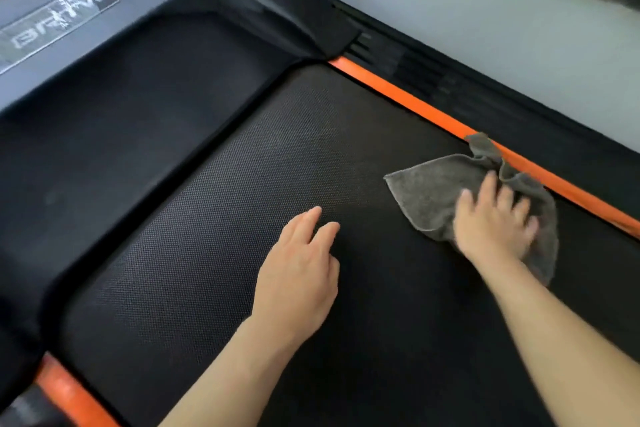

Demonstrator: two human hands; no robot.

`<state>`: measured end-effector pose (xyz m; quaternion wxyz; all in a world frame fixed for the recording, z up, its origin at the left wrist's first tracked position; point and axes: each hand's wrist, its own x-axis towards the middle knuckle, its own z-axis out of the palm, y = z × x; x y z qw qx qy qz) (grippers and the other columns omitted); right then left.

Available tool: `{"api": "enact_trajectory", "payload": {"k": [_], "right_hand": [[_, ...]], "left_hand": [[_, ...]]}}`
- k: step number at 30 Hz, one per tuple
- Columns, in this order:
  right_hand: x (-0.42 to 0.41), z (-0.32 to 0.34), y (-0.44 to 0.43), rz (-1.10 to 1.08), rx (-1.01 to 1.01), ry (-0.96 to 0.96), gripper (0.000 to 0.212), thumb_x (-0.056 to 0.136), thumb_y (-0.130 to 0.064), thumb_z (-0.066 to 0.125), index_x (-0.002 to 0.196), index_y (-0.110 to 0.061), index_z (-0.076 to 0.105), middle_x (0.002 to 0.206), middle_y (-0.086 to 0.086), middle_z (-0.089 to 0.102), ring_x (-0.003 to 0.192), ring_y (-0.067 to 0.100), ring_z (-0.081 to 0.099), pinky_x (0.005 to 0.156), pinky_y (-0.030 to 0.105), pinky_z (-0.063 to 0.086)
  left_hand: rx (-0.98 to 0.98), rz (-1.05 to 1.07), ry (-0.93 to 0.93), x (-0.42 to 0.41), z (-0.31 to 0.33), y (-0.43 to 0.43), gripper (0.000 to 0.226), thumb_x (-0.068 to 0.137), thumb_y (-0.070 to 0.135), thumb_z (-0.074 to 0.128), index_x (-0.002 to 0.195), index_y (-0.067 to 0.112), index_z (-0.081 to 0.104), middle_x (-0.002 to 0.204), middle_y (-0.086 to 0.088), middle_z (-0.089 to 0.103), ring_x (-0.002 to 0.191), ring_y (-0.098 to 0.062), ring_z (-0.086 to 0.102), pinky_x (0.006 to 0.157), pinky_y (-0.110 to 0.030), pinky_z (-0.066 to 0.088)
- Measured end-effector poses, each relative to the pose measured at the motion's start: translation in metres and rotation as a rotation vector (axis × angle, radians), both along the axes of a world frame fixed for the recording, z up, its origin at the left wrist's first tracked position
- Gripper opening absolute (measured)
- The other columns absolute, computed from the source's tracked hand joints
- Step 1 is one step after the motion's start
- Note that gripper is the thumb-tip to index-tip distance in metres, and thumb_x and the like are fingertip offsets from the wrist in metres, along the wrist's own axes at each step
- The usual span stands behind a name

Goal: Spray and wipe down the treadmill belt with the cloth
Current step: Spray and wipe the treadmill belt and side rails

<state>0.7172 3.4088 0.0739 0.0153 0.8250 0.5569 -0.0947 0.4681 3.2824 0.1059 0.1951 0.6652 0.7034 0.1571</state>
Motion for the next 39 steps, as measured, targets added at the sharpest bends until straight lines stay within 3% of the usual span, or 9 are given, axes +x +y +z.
{"api": "enact_trajectory", "payload": {"k": [4,7,10,13,15,21,27,30,39], "right_hand": [[-0.129,-0.023,-0.065,0.476,0.002,-0.02,0.05,0.104,-0.04,0.026,0.153,-0.031,0.031,0.166,0.01,0.008,0.151,0.039,0.007,0.122,0.05,0.01],[-0.188,-0.03,-0.137,0.811,-0.087,-0.037,0.049,0.109,-0.03,0.01,0.124,-0.073,0.028,0.16,0.012,-0.022,0.148,0.042,-0.019,0.118,0.032,-0.019],[-0.17,-0.008,-0.153,1.315,-0.13,-0.074,0.057,0.102,-0.043,0.021,0.157,-0.036,0.007,0.167,0.007,-0.003,0.151,0.03,-0.008,0.119,0.049,-0.007],[-0.083,-0.01,-0.139,1.054,0.036,0.089,0.064,0.093,-0.056,0.032,0.152,-0.032,0.035,0.16,-0.003,0.033,0.148,0.024,0.028,0.116,0.046,0.021],[-0.006,-0.01,-0.132,0.799,-0.033,0.007,0.065,0.092,-0.061,0.032,0.151,-0.035,0.036,0.159,-0.004,0.034,0.143,0.029,0.037,0.109,0.049,0.031],[0.055,0.012,-0.136,-0.036,-0.128,0.042,0.065,0.101,-0.054,0.014,0.16,-0.029,0.001,0.167,-0.004,-0.009,0.153,0.027,-0.005,0.121,0.055,0.008],[-0.132,0.015,-0.21,0.883,-0.282,-0.001,0.079,0.101,-0.046,0.033,0.155,-0.027,-0.02,0.162,0.002,-0.029,0.147,0.035,-0.029,0.119,0.059,-0.008],[-0.16,0.027,-0.237,1.302,-0.375,-0.194,0.084,0.098,-0.048,0.038,0.157,-0.019,-0.015,0.165,0.012,-0.016,0.149,0.037,-0.02,0.115,0.057,-0.018],[-0.041,0.022,-0.21,1.152,-0.272,0.005,0.067,0.097,-0.049,0.019,0.158,-0.028,0.003,0.167,-0.006,-0.003,0.153,0.023,-0.013,0.123,0.046,-0.003]], "left_hand": [[-0.067,0.14,-0.021,0.042,-0.001,0.014,0.051,0.095,0.028,0.037,0.143,0.018,0.05,0.154,-0.009,0.04,0.142,-0.029,0.035,0.117,-0.045,0.031],[-0.256,0.3,0.042,0.036,0.008,0.003,0.052,0.1,0.046,0.026,0.15,0.04,0.035,0.163,0.005,0.022,0.15,-0.029,0.013,0.114,-0.068,0.016],[-0.23,0.095,0.01,-0.003,0.007,-0.041,0.058,0.095,0.044,0.021,0.149,0.034,0.038,0.162,0.003,0.024,0.149,-0.024,0.015,0.118,-0.061,0.017],[-0.17,-0.101,0.098,-0.003,-0.009,-0.073,0.055,0.094,0.036,0.033,0.145,0.022,0.046,0.157,-0.006,0.035,0.146,-0.024,0.031,0.119,-0.04,0.027],[-0.196,-0.198,0.21,0.017,-0.016,-0.08,0.055,0.088,0.035,0.038,0.141,0.027,0.049,0.153,-0.01,0.042,0.141,-0.032,0.041,0.112,-0.048,0.038],[-0.03,-0.247,0.201,0.049,-0.006,-0.074,0.055,0.088,0.028,0.03,0.137,0.018,0.055,0.152,-0.013,0.042,0.143,-0.031,0.037,0.114,-0.051,0.036],[-0.057,-0.123,-0.023,0.016,0.012,-0.109,0.057,0.092,0.03,0.028,0.136,0.005,0.055,0.145,-0.019,0.049,0.136,-0.038,0.042,0.111,-0.053,0.038],[-0.196,-0.019,-0.013,-0.003,0.008,-0.133,0.062,0.09,0.037,0.021,0.134,0.013,0.057,0.142,-0.013,0.051,0.129,-0.036,0.045,0.103,-0.056,0.042],[0.024,-0.01,-0.043,0.074,-0.026,-0.14,0.052,0.103,0.036,0.03,0.148,0.014,0.043,0.157,-0.011,0.035,0.146,-0.027,0.029,0.118,-0.044,0.029]]}}
